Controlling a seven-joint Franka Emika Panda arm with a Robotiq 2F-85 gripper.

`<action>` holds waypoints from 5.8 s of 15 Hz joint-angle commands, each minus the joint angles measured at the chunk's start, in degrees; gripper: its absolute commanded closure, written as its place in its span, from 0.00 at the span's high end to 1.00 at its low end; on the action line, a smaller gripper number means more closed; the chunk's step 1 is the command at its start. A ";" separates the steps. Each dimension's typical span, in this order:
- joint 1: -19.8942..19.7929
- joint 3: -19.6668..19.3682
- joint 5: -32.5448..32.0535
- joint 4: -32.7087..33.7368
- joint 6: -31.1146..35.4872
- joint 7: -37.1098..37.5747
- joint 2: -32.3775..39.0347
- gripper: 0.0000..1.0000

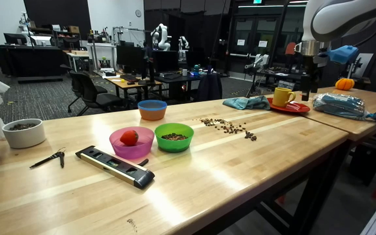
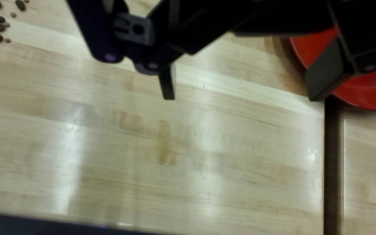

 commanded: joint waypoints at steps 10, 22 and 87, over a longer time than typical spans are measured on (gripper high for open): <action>-0.24 0.09 8.89 22.98 6.25 1.56 23.37 1.00; -2.29 0.68 11.23 46.46 1.10 3.26 45.54 1.00; 8.81 8.95 8.88 62.42 -15.77 9.63 61.29 0.02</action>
